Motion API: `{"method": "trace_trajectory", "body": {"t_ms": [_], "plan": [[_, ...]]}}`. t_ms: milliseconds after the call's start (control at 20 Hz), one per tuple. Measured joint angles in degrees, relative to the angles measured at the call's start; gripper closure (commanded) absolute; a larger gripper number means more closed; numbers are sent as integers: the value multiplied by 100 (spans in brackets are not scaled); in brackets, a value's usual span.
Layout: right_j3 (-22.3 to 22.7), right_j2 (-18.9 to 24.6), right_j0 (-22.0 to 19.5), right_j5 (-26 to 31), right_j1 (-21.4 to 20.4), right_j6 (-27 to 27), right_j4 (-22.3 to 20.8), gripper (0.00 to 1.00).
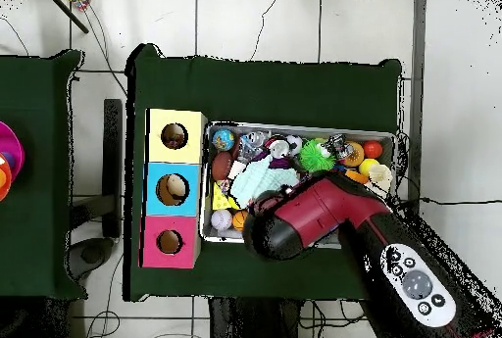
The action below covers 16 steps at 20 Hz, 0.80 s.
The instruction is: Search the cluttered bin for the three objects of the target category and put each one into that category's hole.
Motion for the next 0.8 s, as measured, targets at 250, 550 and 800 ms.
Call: {"method": "trace_trajectory", "body": {"t_ms": [250, 550, 800], "plan": [[0, 191, 12, 0, -5, -498, 94, 0], [1, 196, 153, -26, 3, -510, 90, 0], [3, 117, 230, -211, 26, -510, 88, 0]]}}
